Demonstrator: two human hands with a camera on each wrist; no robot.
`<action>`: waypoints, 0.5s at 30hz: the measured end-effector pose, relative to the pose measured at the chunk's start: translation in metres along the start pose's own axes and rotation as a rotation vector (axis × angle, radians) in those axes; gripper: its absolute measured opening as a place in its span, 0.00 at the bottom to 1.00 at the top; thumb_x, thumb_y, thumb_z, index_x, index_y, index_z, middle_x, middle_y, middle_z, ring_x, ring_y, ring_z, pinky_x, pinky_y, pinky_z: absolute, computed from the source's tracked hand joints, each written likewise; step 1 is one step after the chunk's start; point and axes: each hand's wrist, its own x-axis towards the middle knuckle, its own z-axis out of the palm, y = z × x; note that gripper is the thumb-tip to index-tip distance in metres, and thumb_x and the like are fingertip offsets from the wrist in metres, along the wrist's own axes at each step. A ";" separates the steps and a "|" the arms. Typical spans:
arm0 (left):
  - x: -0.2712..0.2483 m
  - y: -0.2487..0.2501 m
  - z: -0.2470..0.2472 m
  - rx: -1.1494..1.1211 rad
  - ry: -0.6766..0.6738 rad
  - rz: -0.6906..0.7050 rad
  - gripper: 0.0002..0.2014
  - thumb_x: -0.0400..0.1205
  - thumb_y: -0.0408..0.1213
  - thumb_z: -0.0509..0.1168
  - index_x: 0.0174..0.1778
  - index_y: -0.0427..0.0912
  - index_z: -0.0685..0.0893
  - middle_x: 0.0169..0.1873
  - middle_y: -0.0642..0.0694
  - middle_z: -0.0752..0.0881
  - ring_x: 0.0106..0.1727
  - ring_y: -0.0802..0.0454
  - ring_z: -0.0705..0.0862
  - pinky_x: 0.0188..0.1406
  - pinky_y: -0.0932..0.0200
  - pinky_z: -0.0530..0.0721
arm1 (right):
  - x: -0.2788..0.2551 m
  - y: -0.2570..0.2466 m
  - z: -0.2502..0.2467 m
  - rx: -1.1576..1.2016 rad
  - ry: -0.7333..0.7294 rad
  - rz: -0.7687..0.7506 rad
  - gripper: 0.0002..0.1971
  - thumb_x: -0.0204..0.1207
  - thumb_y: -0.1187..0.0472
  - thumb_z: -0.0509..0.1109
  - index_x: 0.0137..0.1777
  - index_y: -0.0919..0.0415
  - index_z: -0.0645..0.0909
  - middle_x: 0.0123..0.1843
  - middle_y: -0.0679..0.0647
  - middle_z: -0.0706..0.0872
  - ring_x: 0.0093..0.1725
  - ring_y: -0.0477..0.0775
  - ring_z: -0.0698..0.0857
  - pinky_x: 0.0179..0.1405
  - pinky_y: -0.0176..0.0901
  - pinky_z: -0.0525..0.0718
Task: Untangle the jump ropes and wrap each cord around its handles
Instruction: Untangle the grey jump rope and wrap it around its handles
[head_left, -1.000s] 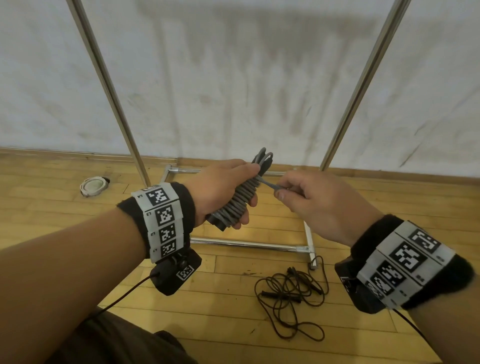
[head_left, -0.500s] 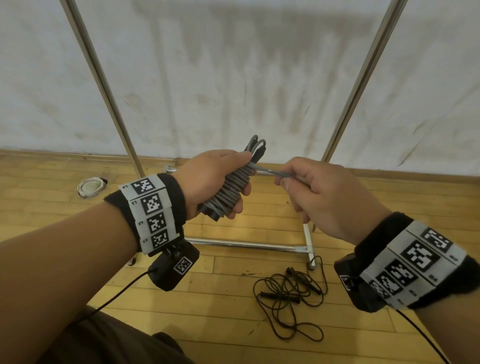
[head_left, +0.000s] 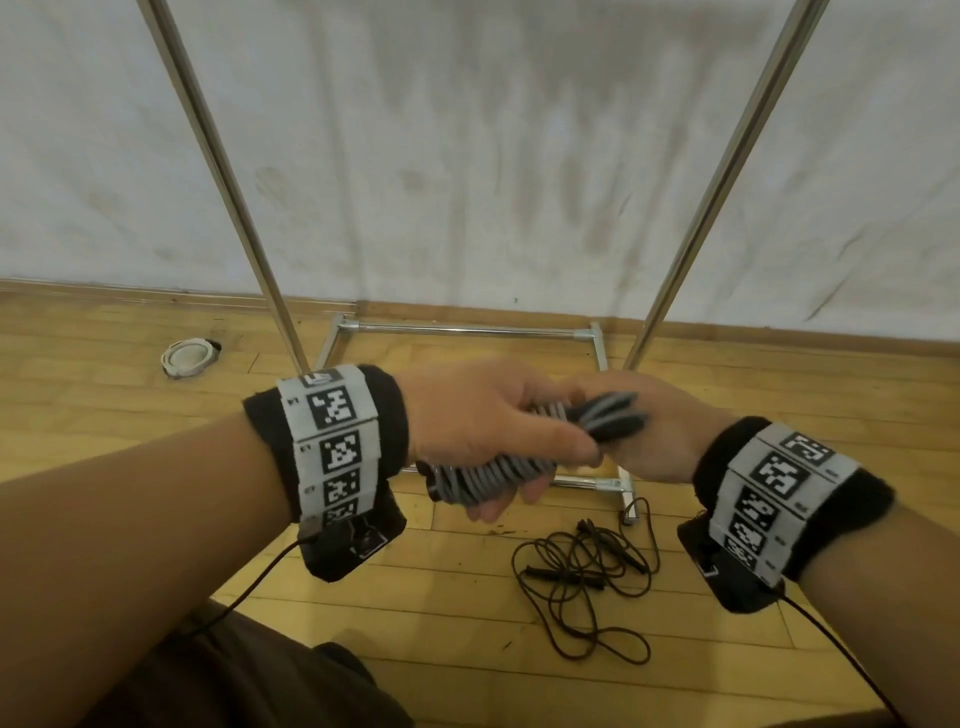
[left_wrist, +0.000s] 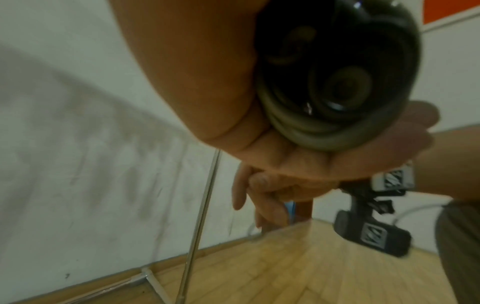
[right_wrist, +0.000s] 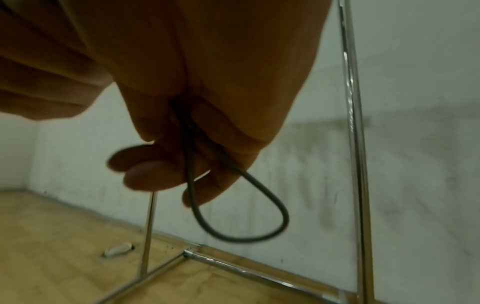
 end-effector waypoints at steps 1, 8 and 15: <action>0.001 0.000 0.005 0.061 -0.034 -0.042 0.04 0.88 0.50 0.72 0.57 0.58 0.88 0.37 0.44 0.92 0.30 0.46 0.90 0.35 0.50 0.91 | 0.003 -0.002 0.000 -0.179 -0.008 -0.023 0.06 0.86 0.57 0.69 0.60 0.52 0.83 0.49 0.47 0.86 0.44 0.49 0.85 0.45 0.40 0.85; 0.012 -0.006 0.016 0.425 -0.010 -0.318 0.15 0.86 0.54 0.72 0.48 0.45 0.86 0.33 0.45 0.93 0.28 0.48 0.90 0.35 0.51 0.94 | 0.019 -0.030 -0.002 -0.899 0.169 -0.140 0.18 0.73 0.56 0.70 0.25 0.48 0.67 0.20 0.42 0.67 0.23 0.43 0.67 0.30 0.42 0.74; 0.016 -0.006 0.004 0.422 0.209 -0.351 0.12 0.91 0.47 0.65 0.42 0.49 0.80 0.26 0.48 0.90 0.25 0.49 0.91 0.24 0.58 0.89 | -0.008 -0.062 0.006 -0.916 0.329 -0.255 0.06 0.63 0.64 0.66 0.34 0.55 0.84 0.26 0.51 0.79 0.27 0.57 0.78 0.39 0.54 0.82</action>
